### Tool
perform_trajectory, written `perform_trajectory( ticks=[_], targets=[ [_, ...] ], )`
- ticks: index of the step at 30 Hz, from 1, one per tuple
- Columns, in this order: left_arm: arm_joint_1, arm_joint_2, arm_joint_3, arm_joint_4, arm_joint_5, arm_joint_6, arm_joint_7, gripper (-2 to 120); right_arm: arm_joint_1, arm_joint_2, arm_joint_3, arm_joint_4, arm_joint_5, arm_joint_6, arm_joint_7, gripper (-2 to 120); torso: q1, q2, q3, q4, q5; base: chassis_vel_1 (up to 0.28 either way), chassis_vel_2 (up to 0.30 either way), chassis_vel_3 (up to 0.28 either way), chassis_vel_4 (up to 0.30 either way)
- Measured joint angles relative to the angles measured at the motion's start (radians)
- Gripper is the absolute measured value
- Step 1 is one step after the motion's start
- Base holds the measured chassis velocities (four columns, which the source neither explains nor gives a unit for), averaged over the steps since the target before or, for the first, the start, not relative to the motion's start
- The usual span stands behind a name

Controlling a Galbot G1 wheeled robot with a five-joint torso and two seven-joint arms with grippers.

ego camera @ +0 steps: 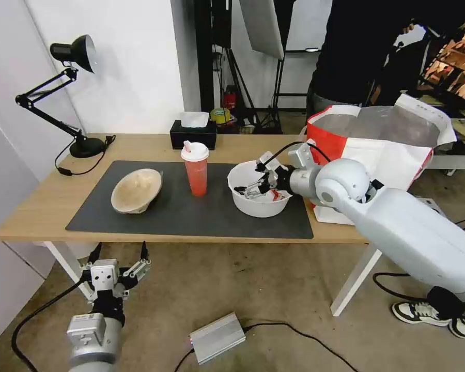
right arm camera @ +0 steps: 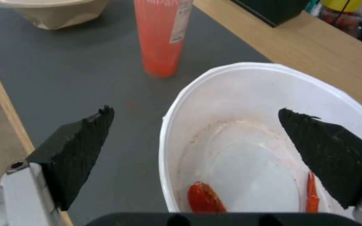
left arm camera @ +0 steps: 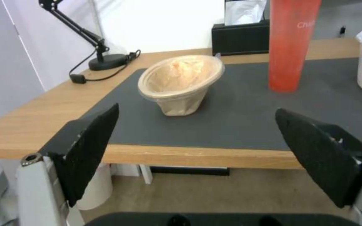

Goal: Pick up the trash from the table and place it into the takeout bag.

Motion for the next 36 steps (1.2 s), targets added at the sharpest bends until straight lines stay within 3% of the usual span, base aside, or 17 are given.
perform_trajectory(
  ticks=[36],
  targets=[
    [-0.004, 0.000, -0.003, 0.009, -0.004, -0.002, -0.002, 100, 0.026, 0.073, -0.088, -0.126, -0.012, 0.000, 0.046, 100, 0.000, 0.000, 0.000, 0.0000, 0.0000, 0.000, 0.000, 0.000, 0.000]
  ],
)
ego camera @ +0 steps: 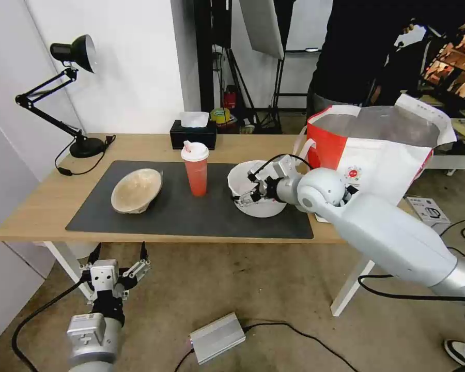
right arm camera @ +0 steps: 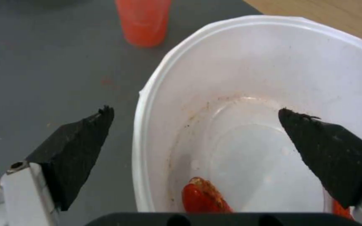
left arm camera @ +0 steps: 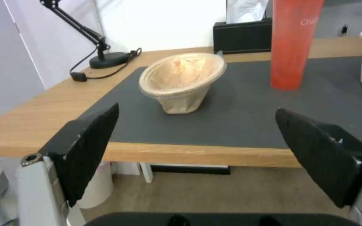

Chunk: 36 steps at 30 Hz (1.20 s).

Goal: Pick up the trash from the table and place it into the takeout bag.

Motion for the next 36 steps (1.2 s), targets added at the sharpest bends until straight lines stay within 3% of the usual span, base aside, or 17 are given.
perform_trajectory(
  ticks=[36],
  targets=[
    [0.002, 0.001, -0.002, 0.004, -0.001, -0.005, -0.001, 100, -0.013, 0.036, -0.017, -0.063, -0.046, 0.001, 0.005, 99, 0.000, 0.000, 0.000, 0.0000, 0.0000, 0.000, 0.000, 0.000, 0.000]
  ],
)
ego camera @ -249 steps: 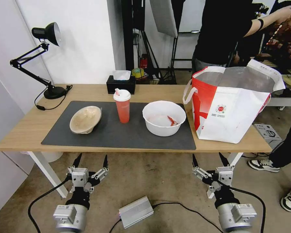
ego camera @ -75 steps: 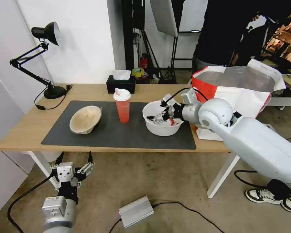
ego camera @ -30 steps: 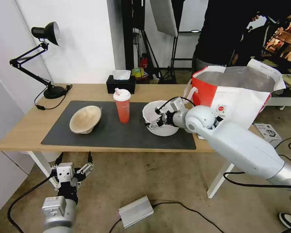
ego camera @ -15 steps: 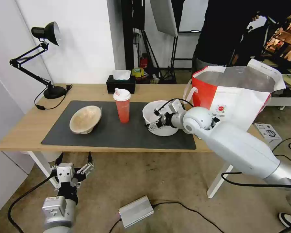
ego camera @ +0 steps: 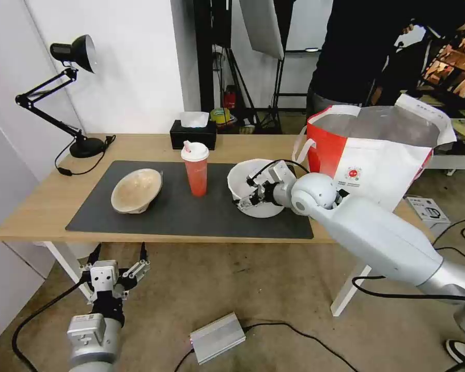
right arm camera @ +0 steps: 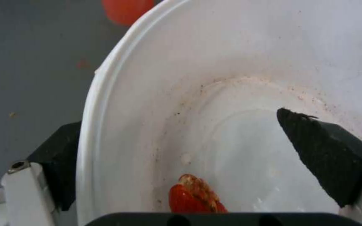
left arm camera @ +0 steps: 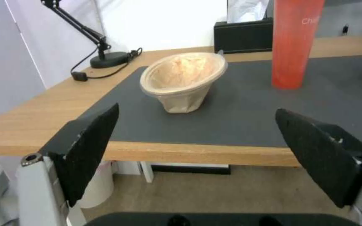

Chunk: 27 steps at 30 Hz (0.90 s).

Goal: Pick up the trash from the table and place it into the takeout bag.

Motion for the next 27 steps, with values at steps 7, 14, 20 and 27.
perform_trajectory(
  ticks=[7, 14, 20, 27],
  targets=[
    [0.001, -0.001, -0.001, 0.000, 0.000, -0.001, 0.000, 100, 0.003, 0.000, -0.003, 0.003, 0.000, 0.000, 0.003, 99, 0.000, 0.000, 0.000, 0.0000, 0.0000, 0.000, 0.000, 0.000, 0.000],
    [0.001, -0.002, -0.001, 0.000, 0.000, -0.002, -0.001, 100, 0.003, 0.003, -0.006, 0.009, 0.001, 0.000, 0.010, 98, 0.000, 0.000, 0.000, 0.0000, 0.0000, 0.000, 0.000, 0.000, 0.000],
    [0.000, -0.002, 0.000, 0.000, 0.000, -0.004, -0.001, 100, 0.006, 0.007, -0.010, 0.016, 0.006, -0.001, 0.022, 80, 0.000, 0.000, 0.000, 0.0000, 0.0000, 0.000, 0.000, 0.000, 0.000],
    [-0.001, -0.002, 0.000, 0.000, 0.000, -0.006, -0.001, 100, 0.007, 0.013, -0.015, 0.015, 0.008, -0.001, 0.027, 51, 0.000, 0.000, 0.000, 0.0001, 0.0000, 0.000, 0.000, 0.000, 0.000]
  ],
)
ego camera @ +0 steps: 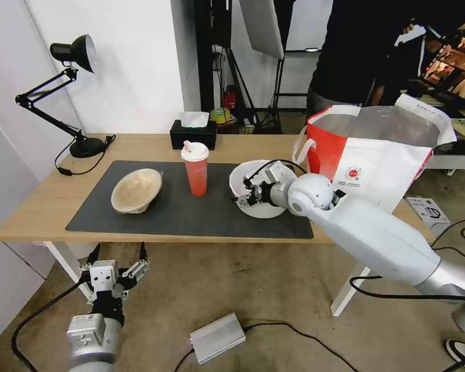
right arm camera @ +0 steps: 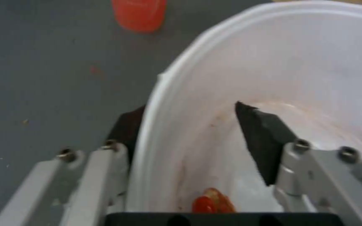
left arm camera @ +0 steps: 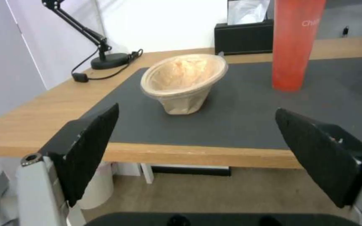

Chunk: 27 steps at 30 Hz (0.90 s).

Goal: Pick up the trash from the table and place it into the takeout bag.

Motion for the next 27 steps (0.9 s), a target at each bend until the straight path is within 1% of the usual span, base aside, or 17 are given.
perform_trajectory(
  ticks=[3, 6, 8, 11, 19, 21, 22, 25, 26, 27],
  targets=[
    [0.000, 0.000, 0.000, 0.000, 0.000, -0.001, 0.000, 100, -0.001, 0.001, -0.001, 0.000, 0.002, 0.000, 0.001, 48, 0.000, 0.000, 0.000, -0.0001, 0.0000, 0.000, 0.000, 0.000, 0.000],
    [0.000, 0.000, 0.000, 0.000, 0.000, -0.002, 0.000, 100, -0.001, 0.004, -0.003, -0.003, 0.012, 0.000, 0.007, 47, 0.000, 0.000, 0.000, -0.0001, 0.0000, 0.000, 0.000, 0.000, 0.000],
    [0.000, -0.001, 0.001, 0.000, 0.000, -0.002, 0.000, 100, -0.002, 0.008, -0.005, -0.006, 0.028, 0.000, 0.015, 43, 0.000, 0.000, 0.000, 0.0000, 0.0000, 0.000, 0.000, 0.000, 0.000],
    [0.000, -0.002, 0.002, 0.000, 0.000, -0.003, -0.001, 100, -0.002, 0.014, -0.007, -0.008, 0.054, 0.000, 0.032, 39, 0.000, 0.000, 0.000, 0.0000, -0.0001, 0.000, 0.000, 0.000, 0.000],
    [-0.001, -0.003, 0.003, 0.002, 0.000, -0.009, -0.001, 100, -0.005, 0.024, -0.016, -0.011, 0.098, 0.000, 0.086, 39, 0.000, 0.000, 0.000, 0.0000, 0.0000, 0.000, 0.000, 0.000, 0.000],
    [-0.002, -0.003, 0.002, 0.006, 0.000, -0.017, -0.001, 100, -0.006, 0.024, -0.017, -0.011, 0.101, 0.000, 0.094, 35, 0.000, 0.000, 0.000, 0.0000, 0.0000, 0.000, 0.000, 0.000, 0.000],
    [-0.002, -0.003, 0.002, 0.006, 0.000, -0.017, -0.001, 100, -0.006, 0.024, -0.017, -0.011, 0.101, 0.000, 0.094, 35, 0.000, 0.000, 0.000, 0.0000, 0.0000, 0.000, 0.000, 0.000, 0.000],
    [-0.003, -0.003, 0.003, 0.008, 0.000, -0.020, -0.002, 100, -0.007, 0.022, -0.017, -0.008, 0.105, 0.000, 0.103, 24, 0.000, 0.000, 0.000, -0.0001, -0.0001, 0.000, 0.000, 0.000, 0.000],
    [-0.003, -0.003, 0.003, 0.008, 0.000, -0.021, -0.002, 100, -0.007, 0.021, -0.017, -0.007, 0.105, 0.000, 0.105, 18, 0.000, 0.000, 0.000, -0.0001, 0.0000, 0.000, 0.000, 0.000, 0.000],
    [-0.003, -0.003, 0.003, 0.008, 0.000, -0.021, -0.002, 100, -0.007, 0.021, -0.017, -0.007, 0.105, 0.000, 0.105, 18, 0.000, 0.000, 0.000, -0.0001, 0.0000, 0.000, 0.000, 0.000, 0.000]
  ],
)
